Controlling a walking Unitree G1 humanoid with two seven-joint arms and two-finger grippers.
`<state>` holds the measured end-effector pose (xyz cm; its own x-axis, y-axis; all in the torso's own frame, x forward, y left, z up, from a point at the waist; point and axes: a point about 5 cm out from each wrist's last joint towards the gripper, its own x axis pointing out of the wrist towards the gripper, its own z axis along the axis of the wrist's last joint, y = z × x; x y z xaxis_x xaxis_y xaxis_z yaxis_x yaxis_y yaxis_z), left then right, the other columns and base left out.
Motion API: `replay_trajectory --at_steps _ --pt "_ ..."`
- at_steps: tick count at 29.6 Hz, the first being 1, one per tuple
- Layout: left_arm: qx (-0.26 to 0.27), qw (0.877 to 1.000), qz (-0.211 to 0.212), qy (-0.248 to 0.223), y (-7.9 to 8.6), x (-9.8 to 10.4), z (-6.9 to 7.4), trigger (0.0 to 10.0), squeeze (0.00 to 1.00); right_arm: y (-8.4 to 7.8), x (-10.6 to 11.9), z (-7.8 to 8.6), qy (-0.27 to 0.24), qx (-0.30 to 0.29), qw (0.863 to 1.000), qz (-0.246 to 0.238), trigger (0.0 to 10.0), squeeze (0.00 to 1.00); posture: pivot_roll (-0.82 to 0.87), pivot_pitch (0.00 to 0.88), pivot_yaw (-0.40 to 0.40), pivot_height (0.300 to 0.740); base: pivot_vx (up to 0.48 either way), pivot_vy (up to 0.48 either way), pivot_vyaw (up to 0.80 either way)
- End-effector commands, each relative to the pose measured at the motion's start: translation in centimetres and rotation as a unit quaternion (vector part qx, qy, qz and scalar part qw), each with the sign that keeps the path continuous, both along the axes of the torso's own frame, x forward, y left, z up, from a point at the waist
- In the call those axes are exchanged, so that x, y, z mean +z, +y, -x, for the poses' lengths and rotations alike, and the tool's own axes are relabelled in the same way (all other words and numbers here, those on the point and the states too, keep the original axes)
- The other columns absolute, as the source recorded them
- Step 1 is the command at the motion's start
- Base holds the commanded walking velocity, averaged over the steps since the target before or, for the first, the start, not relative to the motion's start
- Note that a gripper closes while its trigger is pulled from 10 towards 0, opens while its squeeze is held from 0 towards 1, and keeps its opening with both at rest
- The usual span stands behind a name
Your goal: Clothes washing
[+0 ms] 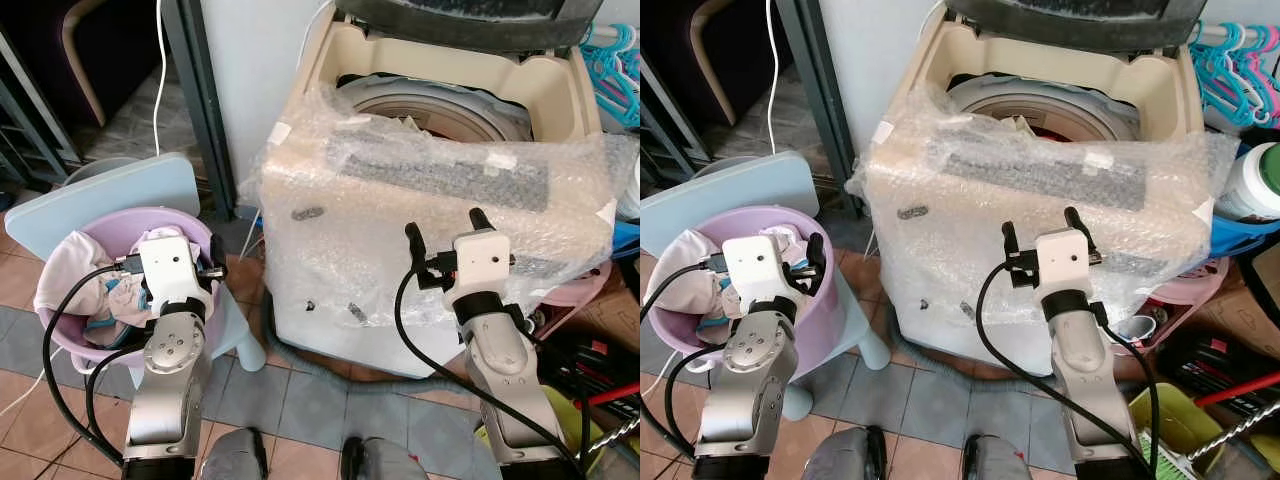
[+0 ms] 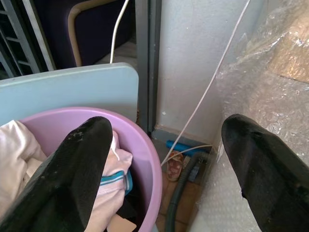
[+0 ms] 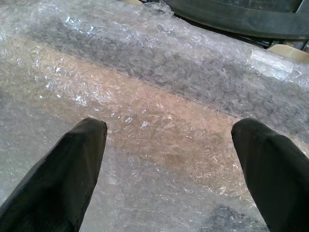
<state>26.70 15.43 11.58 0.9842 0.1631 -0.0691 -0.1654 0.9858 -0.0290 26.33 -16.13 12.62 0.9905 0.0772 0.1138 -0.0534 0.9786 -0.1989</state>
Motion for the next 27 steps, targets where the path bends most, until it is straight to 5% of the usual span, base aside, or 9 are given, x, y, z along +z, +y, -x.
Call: replay_trajectory --at_steps 1,4,8,12,21,27 --pt "-0.009 1.0 -0.003 0.003 -0.3 -0.2 0.1 10.0 0.0 0.0 0.1 0.1 0.006 0.001 1.0 -0.003 10.0 0.0 -0.01 0.094 -0.026 0.74 0.0 0.0 0.0" --pt "-0.016 1.0 0.001 0.006 -0.5 -0.3 0.2 10.0 0.0 0.5 -0.5 0.0 0.022 0.007 1.0 0.008 10.0 0.0 -0.01 0.096 -0.025 0.74 0.0 0.32 0.0" --pt "-0.018 1.0 -0.008 0.003 -0.4 -0.2 0.3 10.0 0.0 1.9 -0.9 0.2 0.046 0.022 0.996 -0.075 10.0 0.0 -0.01 0.094 -0.024 0.74 0.0 0.48 0.0" --pt "-0.024 1.0 -0.016 0.001 -0.4 -0.4 0.5 10.0 0.0 2.6 -1.3 0.7 0.068 0.046 0.996 -0.046 10.0 0.0 -0.01 0.094 -0.025 0.74 0.0 0.48 0.0" --pt "-0.041 0.997 -0.05 0.03 0.9 -1.5 1.8 10.0 0.0 1.2 -1.9 1.1 0.07 0.02 0.997 -0.033 10.0 0.0 0.0 0.091 -0.015 0.74 0.0 0.48 0.0" --pt "-0.066 0.993 -0.095 0.022 0.7 -1.2 1.9 10.0 0.0 0.7 -1.7 0.1 0.063 0.01 0.997 -0.034 10.0 0.0 0.05 0.097 0.001 0.74 0.0 0.0 0.0"
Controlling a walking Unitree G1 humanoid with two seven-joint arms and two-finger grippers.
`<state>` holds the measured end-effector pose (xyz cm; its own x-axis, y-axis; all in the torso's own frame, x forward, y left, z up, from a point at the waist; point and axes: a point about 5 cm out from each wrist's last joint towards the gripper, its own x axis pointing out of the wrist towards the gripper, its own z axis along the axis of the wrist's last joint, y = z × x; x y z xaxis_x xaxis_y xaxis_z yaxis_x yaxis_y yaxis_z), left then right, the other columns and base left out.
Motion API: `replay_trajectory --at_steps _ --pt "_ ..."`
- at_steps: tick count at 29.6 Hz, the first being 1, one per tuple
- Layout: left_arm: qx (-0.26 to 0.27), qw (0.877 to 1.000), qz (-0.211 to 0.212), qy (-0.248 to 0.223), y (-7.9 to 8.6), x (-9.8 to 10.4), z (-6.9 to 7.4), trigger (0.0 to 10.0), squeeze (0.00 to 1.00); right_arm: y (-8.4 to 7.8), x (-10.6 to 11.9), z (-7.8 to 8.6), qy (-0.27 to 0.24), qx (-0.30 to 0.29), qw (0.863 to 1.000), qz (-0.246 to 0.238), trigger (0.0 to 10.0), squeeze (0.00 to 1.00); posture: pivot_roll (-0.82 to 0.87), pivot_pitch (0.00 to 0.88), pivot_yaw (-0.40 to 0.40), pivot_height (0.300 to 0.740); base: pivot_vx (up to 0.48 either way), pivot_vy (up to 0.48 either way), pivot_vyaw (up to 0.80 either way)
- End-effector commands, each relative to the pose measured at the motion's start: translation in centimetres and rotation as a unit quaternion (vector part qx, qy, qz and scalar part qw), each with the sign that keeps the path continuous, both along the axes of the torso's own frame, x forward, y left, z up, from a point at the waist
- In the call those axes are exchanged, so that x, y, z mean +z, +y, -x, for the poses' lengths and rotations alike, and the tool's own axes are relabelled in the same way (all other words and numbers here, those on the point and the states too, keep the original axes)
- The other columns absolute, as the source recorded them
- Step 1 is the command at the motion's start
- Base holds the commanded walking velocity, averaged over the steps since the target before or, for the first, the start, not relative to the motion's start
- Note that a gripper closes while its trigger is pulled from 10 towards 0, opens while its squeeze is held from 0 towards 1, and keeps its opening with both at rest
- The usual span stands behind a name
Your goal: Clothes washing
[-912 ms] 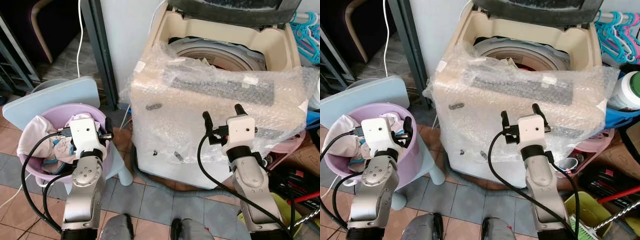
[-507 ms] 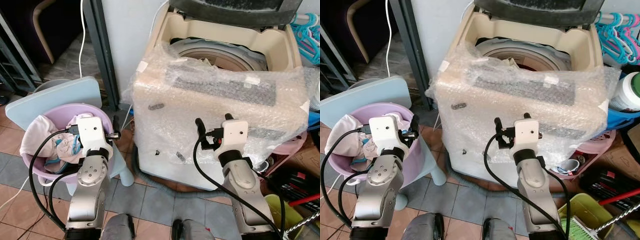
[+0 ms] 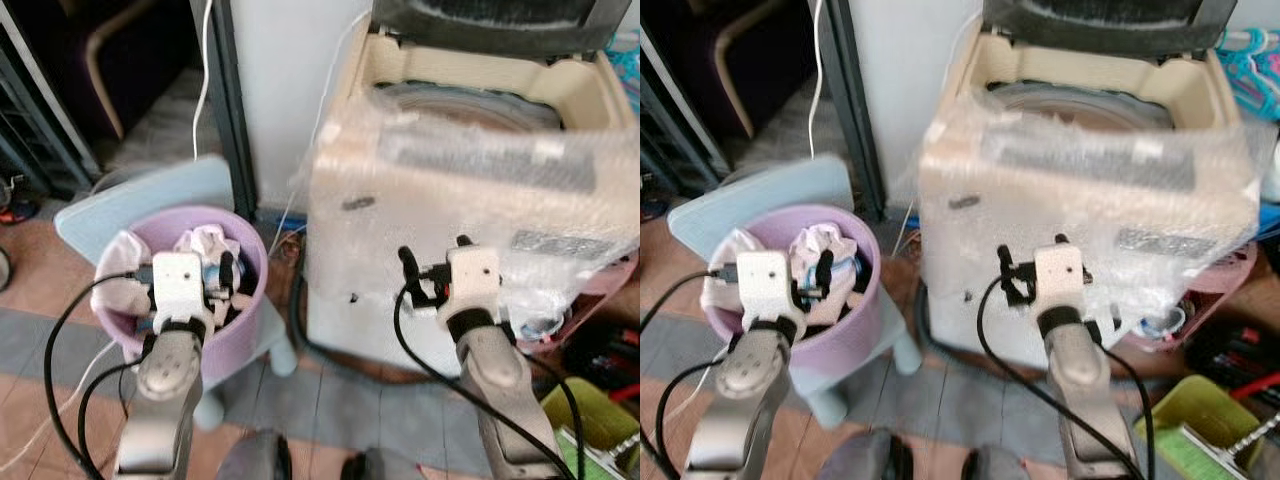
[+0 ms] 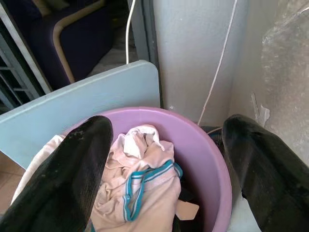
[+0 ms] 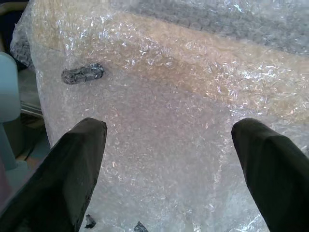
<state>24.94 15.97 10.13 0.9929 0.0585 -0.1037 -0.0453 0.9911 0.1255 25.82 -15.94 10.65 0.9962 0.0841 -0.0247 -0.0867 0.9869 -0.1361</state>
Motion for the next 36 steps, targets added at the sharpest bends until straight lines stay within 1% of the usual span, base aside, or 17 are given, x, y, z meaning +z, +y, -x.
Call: replay_trajectory --at_steps 1,2,4,5,8,10,14,16,17,18,19,21,22,23,27,32,36 --pt "-0.019 1.0 -0.011 0.001 0.2 0.1 0.4 10.0 0.0 0.6 0.6 -0.7 -0.014 0.005 1.0 -0.006 10.0 0.0 0.07 0.094 0.009 0.74 0.0 0.0 0.0" --pt "-0.019 1.0 0.0 0.004 0.3 0.1 0.5 10.0 0.0 0.6 0.7 -0.8 -0.016 0.004 1.0 -0.006 10.0 0.0 0.07 0.094 0.009 0.74 0.0 0.0 0.52" --pt "-0.016 1.0 -0.003 0.015 0.5 -0.1 0.6 10.0 0.0 0.6 0.8 -0.8 -0.017 0.003 1.0 -0.007 10.0 0.0 0.07 0.098 0.011 0.74 0.0 0.0 0.8" --pt "-0.009 1.0 -0.018 0.02 0.9 -0.2 0.8 10.0 0.0 0.7 0.9 -0.9 -0.019 0.0 1.0 -0.008 10.0 0.0 0.07 0.097 0.018 0.74 0.0 0.0 0.8" --pt "-0.028 0.999 -0.017 0.014 1.1 -0.2 1.1 10.0 0.0 0.6 0.9 -0.9 -0.018 -0.008 1.0 -0.01 10.0 0.0 0.07 0.104 0.015 0.74 0.0 0.0 0.8" --pt "-0.045 0.999 -0.027 0.011 1.2 -0.4 1.3 10.0 0.0 0.4 0.7 -0.8 -0.014 -0.016 1.0 -0.009 10.0 0.0 0.05 0.099 0.015 0.74 0.0 0.0 0.8" --pt "-0.048 0.998 -0.031 0.008 1.3 -0.5 1.4 10.0 0.0 0.1 0.5 -0.5 -0.011 -0.022 1.0 -0.007 10.0 0.0 0.04 0.096 0.018 0.74 0.0 0.0 0.8" --pt "-0.049 0.998 -0.04 0.005 1.5 -0.6 1.4 10.0 0.0 -0.3 0.3 -0.2 -0.008 -0.024 1.0 -0.002 10.0 0.0 0.02 0.087 0.019 0.74 0.0 0.0 0.8" --pt "-0.051 0.998 -0.047 0.006 1.7 -0.8 1.4 10.0 0.0 -0.9 0.0 0.2 -0.002 -0.028 1.0 0.01 10.0 0.0 0.02 0.085 0.02 0.74 0.0 0.0 0.44" --pt "-0.051 0.998 -0.047 0.006 1.7 -0.8 1.4 10.0 0.0 -0.9 0.0 0.2 -0.002 -0.028 1.0 0.01 10.0 0.0 0.02 0.085 0.02 0.74 0.0 0.0 0.44" --pt "-0.059 0.996 -0.061 0.003 1.7 -0.7 1.5 10.0 0.0 -1.9 -0.3 0.5 0.005 -0.04 0.999 0.018 10.0 0.0 0.01 0.087 0.019 0.74 0.0 0.0 0.0" --pt "-0.065 0.996 -0.056 0.004 1.7 -0.7 1.4 10.0 0.0 -2.6 -0.4 0.7 0.008 -0.054 0.998 0.025 10.0 0.0 0.01 0.084 0.017 0.74 0.0 0.0 0.0" --pt "-0.065 0.996 -0.056 0.004 1.7 -0.7 1.4 10.0 0.0 -2.6 -0.4 0.7 0.008 -0.054 0.998 0.025 10.0 0.0 0.01 0.084 0.017 0.74 0.0 0.0 0.0" --pt "-0.062 0.997 -0.045 0.008 1.5 -0.7 1.3 10.0 0.0 -3.0 -0.4 0.5 0.009 -0.066 0.997 0.032 10.0 0.0 0.0 0.083 0.015 0.74 0.0 0.0 0.0" --pt "-0.056 0.998 -0.032 0.01 1.1 -0.8 1.0 10.0 0.0 -3.4 -0.3 0.2 0.01 -0.082 0.996 0.027 10.0 0.0 0.01 0.083 0.014 0.74 0.0 0.0 0.0" --pt "-0.056 0.998 -0.02 0.007 0.8 -0.6 1.0 10.0 0.0 -3.2 -0.2 -0.1 0.009 -0.081 0.997 0.018 10.0 0.0 0.02 0.087 0.008 0.74 0.0 0.0 0.0" --pt "-0.037 0.999 0.0 0.014 1.1 -0.8 1.2 10.0 0.0 -2.1 -0.1 -0.3 0.009 -0.034 0.999 0.027 10.0 0.0 0.02 0.098 -0.011 0.74 0.196 0.0 0.0"
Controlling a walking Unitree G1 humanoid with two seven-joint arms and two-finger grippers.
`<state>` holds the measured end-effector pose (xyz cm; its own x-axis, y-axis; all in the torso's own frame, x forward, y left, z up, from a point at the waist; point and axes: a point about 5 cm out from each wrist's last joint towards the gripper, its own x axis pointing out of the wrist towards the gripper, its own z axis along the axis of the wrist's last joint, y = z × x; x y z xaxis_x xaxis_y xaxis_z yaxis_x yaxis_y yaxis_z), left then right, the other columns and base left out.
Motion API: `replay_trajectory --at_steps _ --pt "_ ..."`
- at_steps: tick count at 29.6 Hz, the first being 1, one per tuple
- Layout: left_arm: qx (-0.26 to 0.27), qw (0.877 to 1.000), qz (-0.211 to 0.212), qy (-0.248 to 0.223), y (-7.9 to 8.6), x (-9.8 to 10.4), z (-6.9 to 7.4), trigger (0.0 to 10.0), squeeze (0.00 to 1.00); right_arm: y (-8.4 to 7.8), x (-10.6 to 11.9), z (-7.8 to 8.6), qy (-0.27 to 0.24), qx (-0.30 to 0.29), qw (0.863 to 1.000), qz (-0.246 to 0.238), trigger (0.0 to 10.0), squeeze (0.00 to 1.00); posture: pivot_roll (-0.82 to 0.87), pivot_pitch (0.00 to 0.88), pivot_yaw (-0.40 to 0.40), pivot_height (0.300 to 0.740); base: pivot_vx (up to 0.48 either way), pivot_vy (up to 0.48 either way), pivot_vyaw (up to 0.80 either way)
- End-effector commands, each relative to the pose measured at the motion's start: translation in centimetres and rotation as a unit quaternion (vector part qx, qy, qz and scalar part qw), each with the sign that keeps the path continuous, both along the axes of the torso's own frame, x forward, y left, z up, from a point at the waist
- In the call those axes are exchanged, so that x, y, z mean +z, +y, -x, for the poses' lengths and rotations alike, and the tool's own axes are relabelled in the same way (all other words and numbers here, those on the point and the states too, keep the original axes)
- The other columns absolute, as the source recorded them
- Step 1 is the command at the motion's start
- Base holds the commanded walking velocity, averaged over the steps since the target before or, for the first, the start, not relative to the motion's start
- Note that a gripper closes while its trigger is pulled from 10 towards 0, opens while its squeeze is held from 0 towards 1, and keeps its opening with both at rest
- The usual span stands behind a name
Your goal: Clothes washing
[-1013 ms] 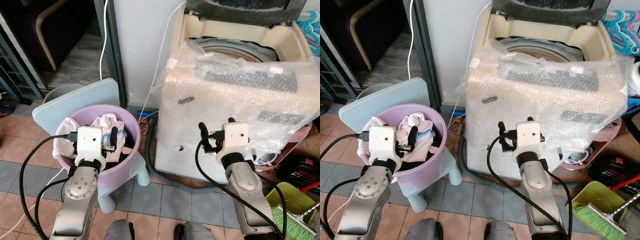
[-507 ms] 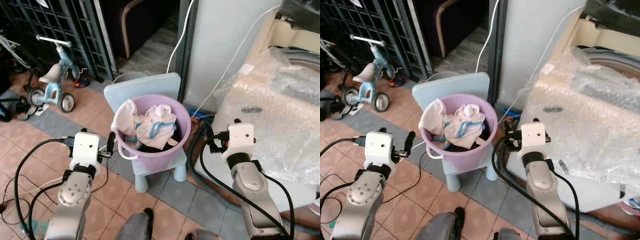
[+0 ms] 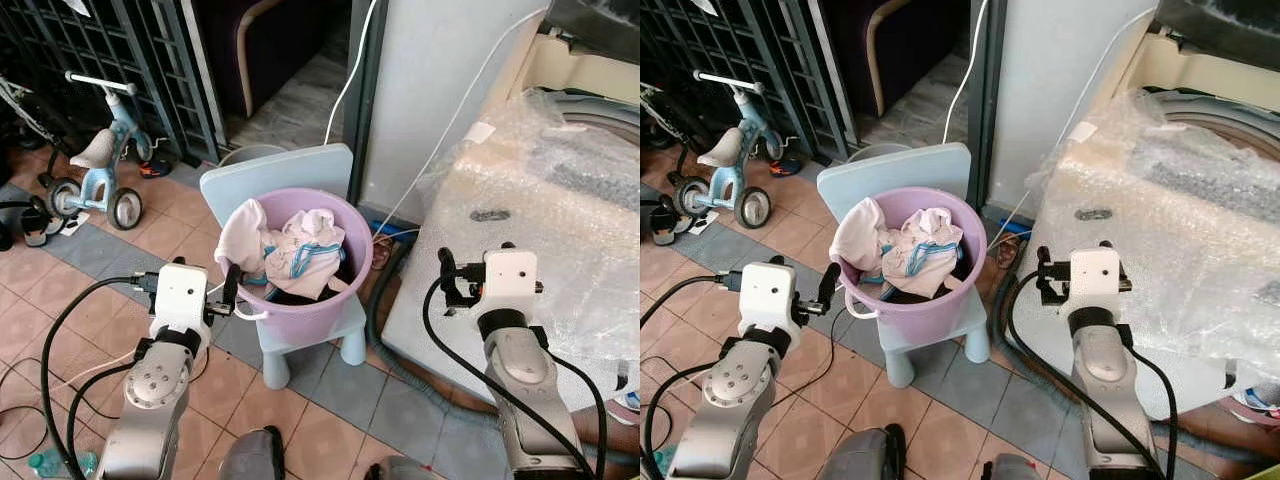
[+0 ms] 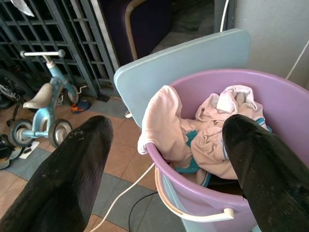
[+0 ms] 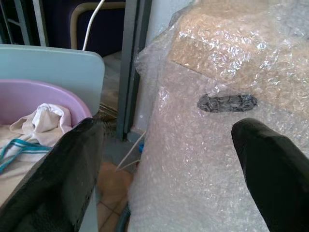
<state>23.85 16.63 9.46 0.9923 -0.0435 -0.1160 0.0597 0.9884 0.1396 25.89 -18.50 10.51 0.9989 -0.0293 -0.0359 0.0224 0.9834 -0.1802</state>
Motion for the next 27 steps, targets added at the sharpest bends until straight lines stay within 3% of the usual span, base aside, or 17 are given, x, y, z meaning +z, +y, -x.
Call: replay_trajectory --at_steps 1,7,12,16,19,27 --pt "0.021 1.0 0.01 0.011 0.5 -0.2 0.2 10.0 0.0 0.7 0.1 -0.3 0.003 0.034 0.999 0.009 10.0 0.0 0.02 0.101 -0.015 0.74 0.281 0.0 0.0" --pt "0.035 0.999 0.02 0.015 0.8 -0.3 0.0 10.0 0.0 1.0 1.1 -1.8 -0.009 0.043 0.999 0.005 10.0 0.0 0.02 0.113 -0.026 0.74 0.402 0.081 0.37" --pt "0.038 0.999 0.026 0.017 0.7 -0.3 0.0 10.0 0.0 1.2 1.1 -2.0 -0.006 0.051 0.999 0.005 10.0 0.0 0.02 0.118 -0.032 0.74 0.419 0.0 0.0" --pt "0.044 0.998 0.034 0.02 0.4 -0.3 -0.2 10.0 0.0 1.4 0.9 -2.4 0.005 0.074 0.996 0.048 10.0 0.0 0.02 0.121 -0.04 0.74 0.397 0.271 0.0" --pt "0.05 0.998 0.037 0.025 0.4 -0.3 -0.2 10.0 0.0 1.5 0.2 -2.5 0.025 0.078 0.997 0.014 10.0 0.0 0.02 0.123 -0.044 0.74 0.386 0.284 0.0" --pt "0.054 0.997 0.041 0.028 0.4 -0.4 -0.3 10.0 0.0 2.4 0.0 -2.4 0.029 0.115 0.992 0.034 10.0 0.0 0.02 0.122 -0.044 0.74 0.27 0.32 0.09"
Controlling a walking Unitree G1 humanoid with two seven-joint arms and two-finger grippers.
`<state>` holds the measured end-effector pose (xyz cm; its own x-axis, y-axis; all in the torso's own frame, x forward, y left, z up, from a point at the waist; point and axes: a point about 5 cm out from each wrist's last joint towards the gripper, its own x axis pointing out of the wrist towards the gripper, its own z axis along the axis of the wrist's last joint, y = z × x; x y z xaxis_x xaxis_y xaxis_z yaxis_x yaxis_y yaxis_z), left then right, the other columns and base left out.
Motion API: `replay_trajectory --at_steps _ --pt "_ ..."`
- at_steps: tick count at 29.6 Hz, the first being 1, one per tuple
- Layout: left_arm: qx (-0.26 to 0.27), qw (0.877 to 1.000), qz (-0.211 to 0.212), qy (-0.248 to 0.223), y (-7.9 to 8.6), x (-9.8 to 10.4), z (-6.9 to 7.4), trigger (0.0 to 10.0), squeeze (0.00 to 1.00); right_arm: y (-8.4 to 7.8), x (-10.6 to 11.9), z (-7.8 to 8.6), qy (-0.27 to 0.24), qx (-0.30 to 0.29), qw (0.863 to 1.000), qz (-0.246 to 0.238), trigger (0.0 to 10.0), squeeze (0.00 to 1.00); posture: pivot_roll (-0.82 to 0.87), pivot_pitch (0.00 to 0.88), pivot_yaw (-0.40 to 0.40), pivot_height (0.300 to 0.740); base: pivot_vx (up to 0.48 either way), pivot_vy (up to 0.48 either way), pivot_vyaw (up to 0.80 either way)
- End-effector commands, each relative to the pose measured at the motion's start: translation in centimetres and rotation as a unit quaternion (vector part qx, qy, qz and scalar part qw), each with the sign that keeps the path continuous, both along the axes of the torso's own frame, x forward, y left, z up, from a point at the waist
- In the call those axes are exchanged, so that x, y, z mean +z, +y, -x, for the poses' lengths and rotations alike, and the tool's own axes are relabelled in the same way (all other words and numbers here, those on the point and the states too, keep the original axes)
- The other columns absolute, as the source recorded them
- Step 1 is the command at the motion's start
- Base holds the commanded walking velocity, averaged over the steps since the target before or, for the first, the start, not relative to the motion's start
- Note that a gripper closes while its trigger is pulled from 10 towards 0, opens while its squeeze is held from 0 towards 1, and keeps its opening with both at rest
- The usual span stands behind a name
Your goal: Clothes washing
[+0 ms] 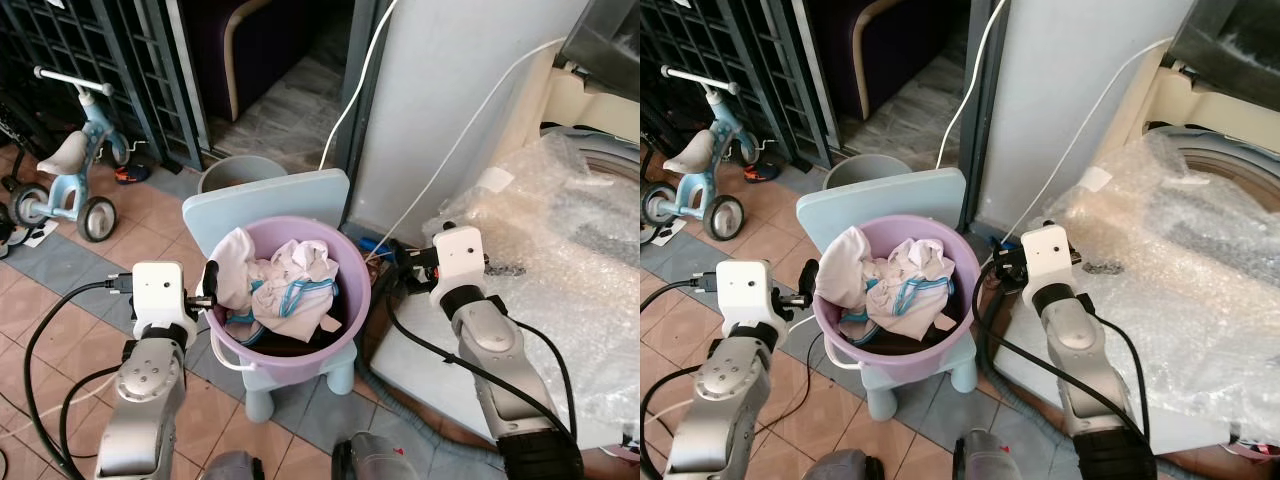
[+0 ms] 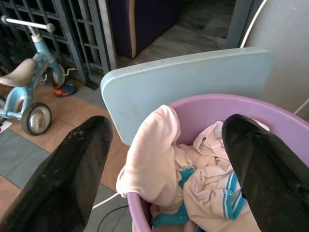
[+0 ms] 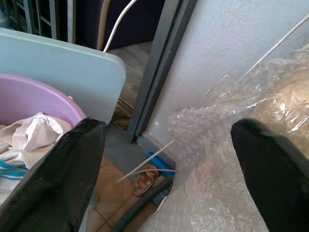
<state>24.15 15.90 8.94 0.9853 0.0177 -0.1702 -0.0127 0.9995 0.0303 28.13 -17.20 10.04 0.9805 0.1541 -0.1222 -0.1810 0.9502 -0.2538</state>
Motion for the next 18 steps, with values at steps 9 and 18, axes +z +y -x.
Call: replay_trajectory --at_steps 9,18 --pt "0.014 1.0 -0.019 0.01 0.9 0.0 -0.1 10.0 0.0 1.7 -0.9 -0.3 0.032 0.041 0.999 -0.008 10.0 0.0 0.03 0.123 -0.041 0.74 0.0 0.0 0.7" --pt "0.016 1.0 -0.017 0.007 0.9 0.5 0.3 10.0 0.0 1.8 -1.4 -1.9 0.062 0.033 0.998 0.004 10.0 0.0 0.07 0.143 -0.052 0.74 0.0 0.0 0.0"
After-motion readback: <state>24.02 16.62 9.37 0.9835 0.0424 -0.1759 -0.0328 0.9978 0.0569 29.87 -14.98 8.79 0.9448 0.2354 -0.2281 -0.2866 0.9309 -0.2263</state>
